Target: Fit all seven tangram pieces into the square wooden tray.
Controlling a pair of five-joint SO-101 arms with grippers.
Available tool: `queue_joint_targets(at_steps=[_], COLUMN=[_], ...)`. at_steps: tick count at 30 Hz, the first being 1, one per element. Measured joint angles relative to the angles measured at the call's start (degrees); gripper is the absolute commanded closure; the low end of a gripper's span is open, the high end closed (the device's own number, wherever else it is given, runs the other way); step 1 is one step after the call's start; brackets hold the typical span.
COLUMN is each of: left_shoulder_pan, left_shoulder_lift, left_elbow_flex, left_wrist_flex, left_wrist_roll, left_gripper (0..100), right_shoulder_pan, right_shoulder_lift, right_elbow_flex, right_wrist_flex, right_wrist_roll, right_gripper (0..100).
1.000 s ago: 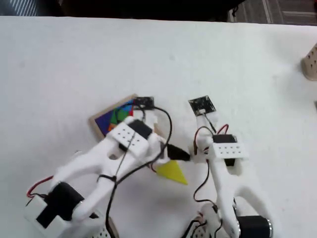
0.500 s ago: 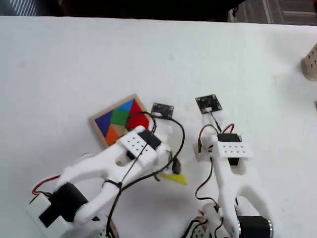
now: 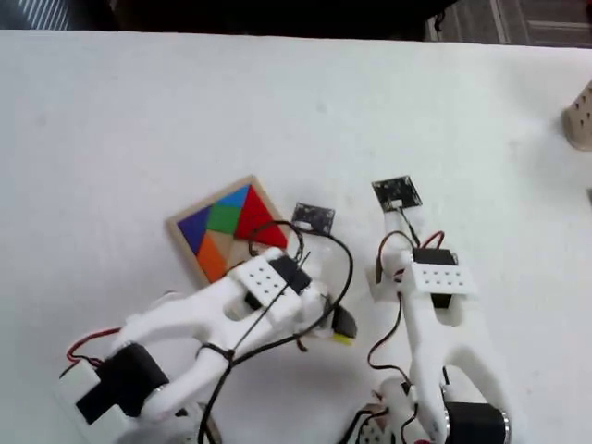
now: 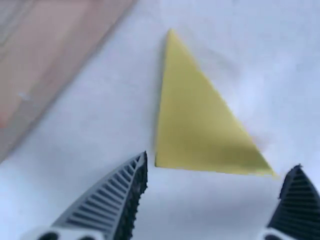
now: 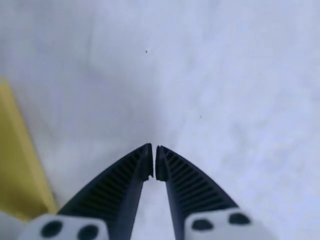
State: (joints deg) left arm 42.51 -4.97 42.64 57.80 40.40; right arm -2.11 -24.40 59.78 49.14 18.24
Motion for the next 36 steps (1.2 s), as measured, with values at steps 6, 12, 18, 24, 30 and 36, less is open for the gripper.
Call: queue_joint_targets(at_steps=[6,12,18,24,30,36], left_shoulder_pan=[-2.55,-2.55,-2.55,-2.46,-2.46,-4.57], left_shoulder_lift=[7.82,11.34,11.34,11.34,11.34,11.34], left_elbow_flex=[-2.55,-6.42,-6.51,-7.56,-8.62,-8.53], left_wrist_flex=[-0.79,1.85,2.20,1.93,1.32,1.58], left_wrist_roll=[0.70,0.79,0.79,-1.14,-6.15,-7.47], left_gripper=[57,58,71,83,82,66], right_shoulder_pan=[0.00,0.00,0.00,0.00,0.00,0.00], right_shoulder_lift=[0.00,0.00,0.00,0.00,0.00,0.00], right_elbow_flex=[0.00,0.00,0.00,0.00,0.00,0.00], right_wrist_flex=[0.53,0.62,0.62,0.62,0.62,0.62], right_wrist_roll=[0.53,0.62,0.79,0.88,0.88,0.88], right_gripper=[97.9,97.9,97.9,97.9,97.9,97.9])
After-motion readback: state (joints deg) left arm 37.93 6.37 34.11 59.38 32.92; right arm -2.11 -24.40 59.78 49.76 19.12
